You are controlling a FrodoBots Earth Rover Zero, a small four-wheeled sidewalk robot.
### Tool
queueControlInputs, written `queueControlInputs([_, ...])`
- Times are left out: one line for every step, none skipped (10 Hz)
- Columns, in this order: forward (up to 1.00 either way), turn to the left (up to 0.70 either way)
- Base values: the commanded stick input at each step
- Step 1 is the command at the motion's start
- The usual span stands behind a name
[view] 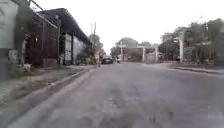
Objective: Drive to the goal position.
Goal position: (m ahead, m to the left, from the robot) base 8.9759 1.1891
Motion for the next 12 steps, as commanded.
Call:
queueControlInputs([1.00,0.00])
queueControlInputs([1.00,0.00])
queueControlInputs([1.00,0.00])
queueControlInputs([1.00,0.00])
queueControlInputs([1.00,0.00])
queueControlInputs([1.00,0.00])
queueControlInputs([1.00,0.00])
queueControlInputs([1.00,0.00])
queueControlInputs([1.00,0.00])
queueControlInputs([1.00,0.00])
queueControlInputs([1.00,0.00])
queueControlInputs([1.00,0.00])
